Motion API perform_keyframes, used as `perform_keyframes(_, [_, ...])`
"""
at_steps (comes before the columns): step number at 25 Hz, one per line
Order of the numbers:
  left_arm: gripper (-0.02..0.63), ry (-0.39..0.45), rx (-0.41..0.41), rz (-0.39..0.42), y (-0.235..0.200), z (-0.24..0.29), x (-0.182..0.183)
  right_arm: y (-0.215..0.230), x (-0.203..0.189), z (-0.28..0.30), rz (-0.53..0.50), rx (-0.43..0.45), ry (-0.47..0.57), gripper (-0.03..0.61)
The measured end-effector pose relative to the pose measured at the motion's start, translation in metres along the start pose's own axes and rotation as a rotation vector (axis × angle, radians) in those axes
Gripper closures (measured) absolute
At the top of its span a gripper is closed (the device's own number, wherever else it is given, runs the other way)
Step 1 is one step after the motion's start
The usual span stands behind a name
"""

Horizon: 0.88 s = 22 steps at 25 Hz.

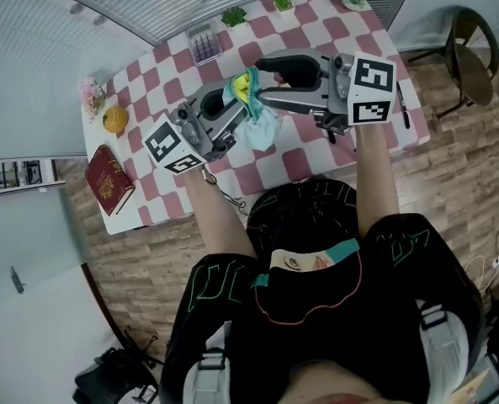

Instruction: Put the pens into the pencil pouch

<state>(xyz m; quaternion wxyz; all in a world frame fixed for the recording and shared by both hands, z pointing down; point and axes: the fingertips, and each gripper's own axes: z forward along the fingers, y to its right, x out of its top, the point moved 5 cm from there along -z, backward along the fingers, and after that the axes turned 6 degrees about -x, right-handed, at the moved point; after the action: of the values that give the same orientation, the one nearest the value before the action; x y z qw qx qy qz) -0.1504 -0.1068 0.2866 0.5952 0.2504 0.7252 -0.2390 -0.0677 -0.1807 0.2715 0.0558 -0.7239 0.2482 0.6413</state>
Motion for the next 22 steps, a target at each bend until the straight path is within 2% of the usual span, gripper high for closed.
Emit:
perform_keyframes(6, [0.584,-0.065,0.014,0.005,0.0,0.002,-0.006,0.0,-0.008,0.002,-0.02,-0.015,-0.084,0.384])
perform_keyframes(13, [0.589,-0.128,0.08,0.017,-0.005,0.0,-0.014,0.0,-0.016,0.002,-0.097,-0.053,-0.149,0.508])
perform_keyframes(15, [0.589,-0.131,0.085,0.019,-0.006,0.0,-0.014,0.001,-0.017,0.001,-0.122,-0.064,-0.152,0.543])
perform_keyframes(22, [0.588,-0.077,0.057,0.019,-0.003,0.0,-0.009,0.003,-0.014,-0.012,-0.151,-0.054,-0.118,0.554])
